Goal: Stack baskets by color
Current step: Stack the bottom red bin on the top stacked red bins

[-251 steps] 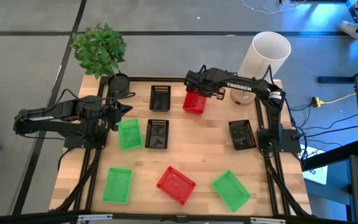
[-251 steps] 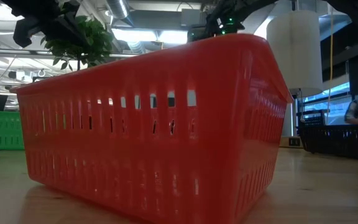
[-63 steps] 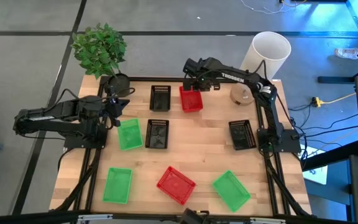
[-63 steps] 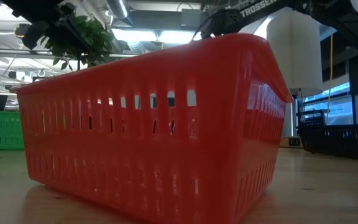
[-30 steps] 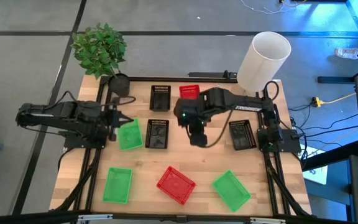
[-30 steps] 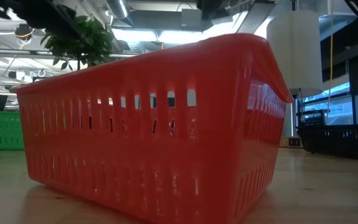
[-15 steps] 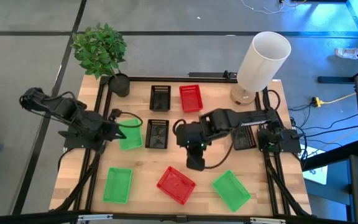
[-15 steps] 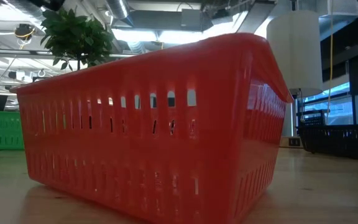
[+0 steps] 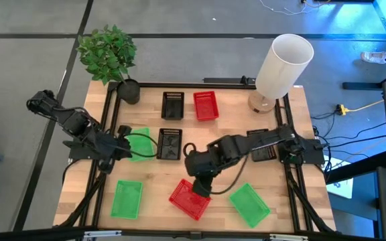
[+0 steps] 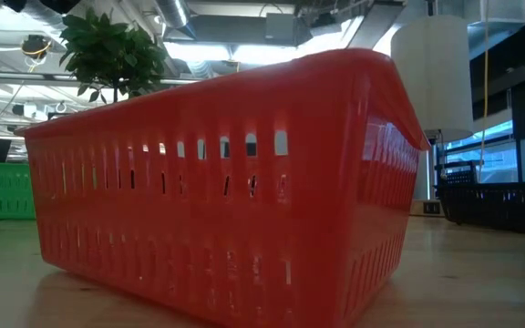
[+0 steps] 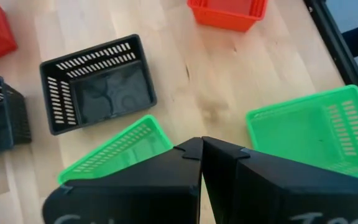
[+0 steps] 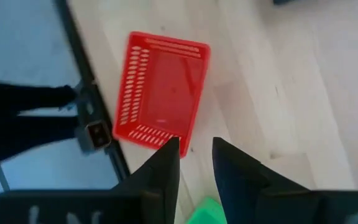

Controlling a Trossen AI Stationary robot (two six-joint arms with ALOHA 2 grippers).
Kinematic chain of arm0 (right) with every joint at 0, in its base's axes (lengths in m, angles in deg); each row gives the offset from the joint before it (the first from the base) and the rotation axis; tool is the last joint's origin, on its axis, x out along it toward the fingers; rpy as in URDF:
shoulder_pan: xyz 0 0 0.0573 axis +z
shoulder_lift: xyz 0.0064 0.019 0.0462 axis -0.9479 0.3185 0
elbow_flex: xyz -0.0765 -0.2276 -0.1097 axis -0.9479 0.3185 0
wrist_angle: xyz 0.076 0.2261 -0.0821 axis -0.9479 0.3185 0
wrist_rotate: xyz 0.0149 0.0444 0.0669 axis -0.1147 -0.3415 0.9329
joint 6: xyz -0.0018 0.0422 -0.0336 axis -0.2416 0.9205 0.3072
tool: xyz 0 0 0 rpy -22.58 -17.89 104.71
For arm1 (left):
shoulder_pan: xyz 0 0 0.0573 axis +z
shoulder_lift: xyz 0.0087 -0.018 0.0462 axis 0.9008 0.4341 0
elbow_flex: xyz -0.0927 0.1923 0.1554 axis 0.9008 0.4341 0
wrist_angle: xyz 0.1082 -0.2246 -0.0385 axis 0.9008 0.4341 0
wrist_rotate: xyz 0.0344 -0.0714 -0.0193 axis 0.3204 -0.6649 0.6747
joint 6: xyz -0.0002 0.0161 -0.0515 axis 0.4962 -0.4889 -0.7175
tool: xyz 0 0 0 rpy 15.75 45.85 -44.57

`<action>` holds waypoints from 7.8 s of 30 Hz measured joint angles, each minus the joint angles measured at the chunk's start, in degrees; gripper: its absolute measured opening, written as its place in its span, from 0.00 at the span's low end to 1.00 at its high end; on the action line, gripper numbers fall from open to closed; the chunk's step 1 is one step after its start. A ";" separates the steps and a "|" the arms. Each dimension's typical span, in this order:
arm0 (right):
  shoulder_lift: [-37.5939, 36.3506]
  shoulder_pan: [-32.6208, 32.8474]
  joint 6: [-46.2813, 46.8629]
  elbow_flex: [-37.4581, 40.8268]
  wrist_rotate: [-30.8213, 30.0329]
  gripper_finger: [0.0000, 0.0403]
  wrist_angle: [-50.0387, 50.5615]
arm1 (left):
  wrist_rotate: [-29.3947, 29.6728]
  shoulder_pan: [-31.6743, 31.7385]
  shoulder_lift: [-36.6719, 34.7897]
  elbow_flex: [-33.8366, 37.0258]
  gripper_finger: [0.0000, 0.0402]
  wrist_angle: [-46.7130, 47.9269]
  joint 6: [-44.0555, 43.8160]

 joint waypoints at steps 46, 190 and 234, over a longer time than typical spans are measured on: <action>17.24 -1.15 3.27 0.02 2.71 0.23 -6.52 | 1.07 -3.96 -0.07 0.00 0.00 -0.05 -0.43; 4.93 -55.75 -2.37 17.70 0.64 0.08 -16.17 | 30.99 6.16 -0.22 -0.02 0.00 -0.03 -8.74; 3.48 -53.43 0.12 17.62 2.73 0.16 -14.56 | 30.88 6.16 -0.22 -0.02 0.00 0.12 -5.72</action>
